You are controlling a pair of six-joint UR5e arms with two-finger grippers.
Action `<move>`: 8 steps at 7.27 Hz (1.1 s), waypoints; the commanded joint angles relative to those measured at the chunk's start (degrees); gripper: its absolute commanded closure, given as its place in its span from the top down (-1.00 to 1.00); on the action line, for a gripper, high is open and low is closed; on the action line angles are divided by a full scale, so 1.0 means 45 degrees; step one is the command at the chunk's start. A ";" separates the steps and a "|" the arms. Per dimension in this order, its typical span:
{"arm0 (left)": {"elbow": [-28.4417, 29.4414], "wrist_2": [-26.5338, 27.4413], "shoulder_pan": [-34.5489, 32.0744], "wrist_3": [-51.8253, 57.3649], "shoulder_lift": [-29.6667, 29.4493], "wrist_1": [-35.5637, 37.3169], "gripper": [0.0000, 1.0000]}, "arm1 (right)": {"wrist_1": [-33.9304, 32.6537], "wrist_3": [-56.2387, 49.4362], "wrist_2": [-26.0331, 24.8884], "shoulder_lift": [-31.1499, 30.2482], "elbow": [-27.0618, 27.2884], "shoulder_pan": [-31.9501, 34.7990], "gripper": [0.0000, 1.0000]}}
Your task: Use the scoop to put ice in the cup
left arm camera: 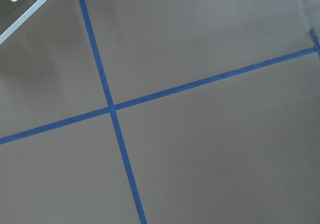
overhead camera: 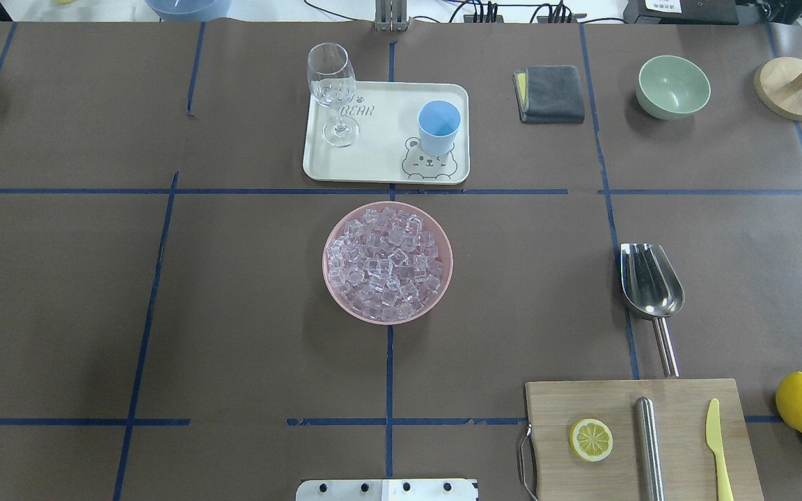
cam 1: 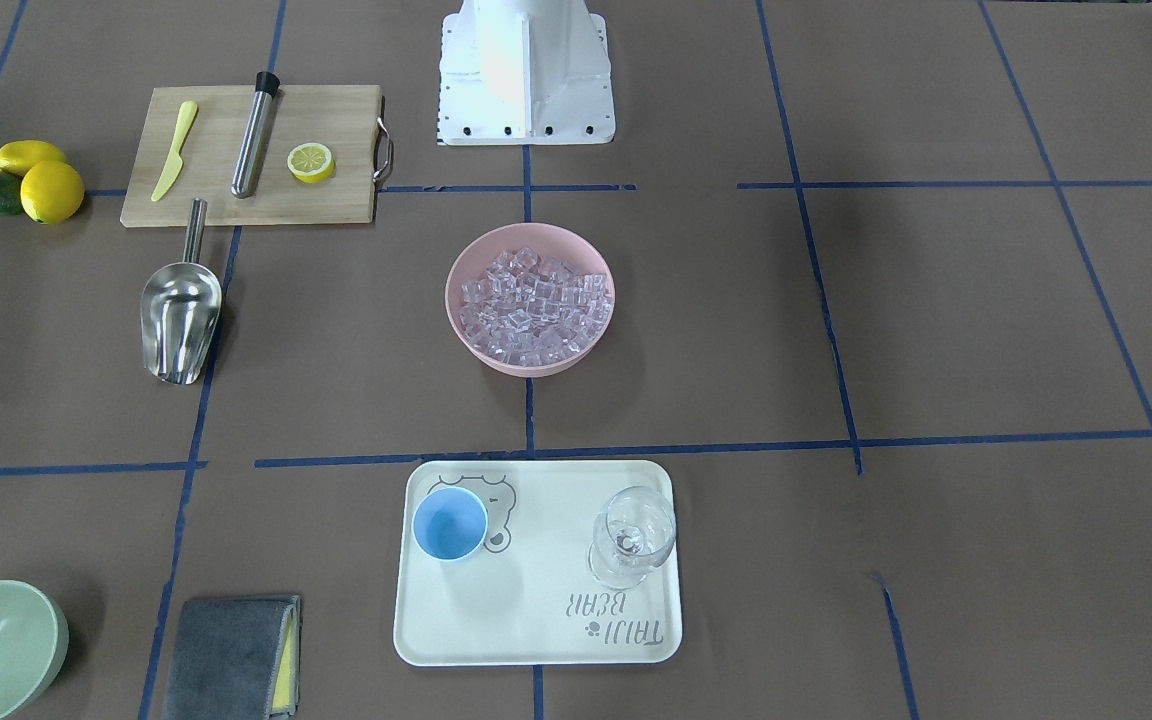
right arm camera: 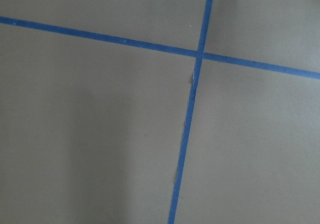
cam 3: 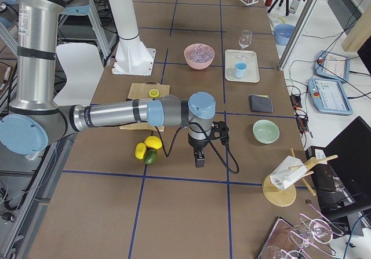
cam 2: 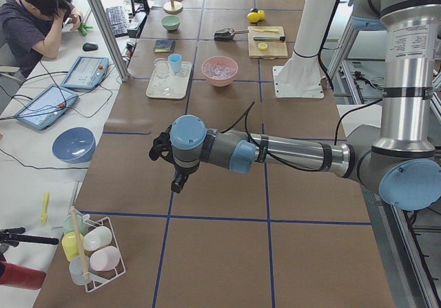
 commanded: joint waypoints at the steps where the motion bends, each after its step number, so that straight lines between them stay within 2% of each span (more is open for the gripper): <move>1: -0.0045 0.0219 0.0430 -0.0697 0.0209 -0.3042 1.00 | -0.0014 0.0220 0.0132 0.0263 0.0082 -0.0517 1.00; 3: -0.0161 0.0315 0.2044 -0.0660 0.0017 -0.4187 1.00 | -0.0014 0.0201 0.0521 0.0283 0.0082 -0.0735 1.00; 5: 0.0673 0.0336 0.3160 -0.0659 -0.0101 -0.7809 1.00 | -0.0014 0.0220 0.0582 0.0496 0.0063 -0.0755 1.00; 6: 0.0833 0.0394 0.4210 -0.0602 -0.0527 -0.8736 1.00 | -0.0014 0.0220 0.0582 0.0537 0.0063 -0.0794 1.00; 8: 0.0873 0.1307 0.6494 -0.1166 -0.1737 -0.9095 1.00 | 0.0005 0.0220 0.0582 0.0557 0.0082 -0.0813 1.00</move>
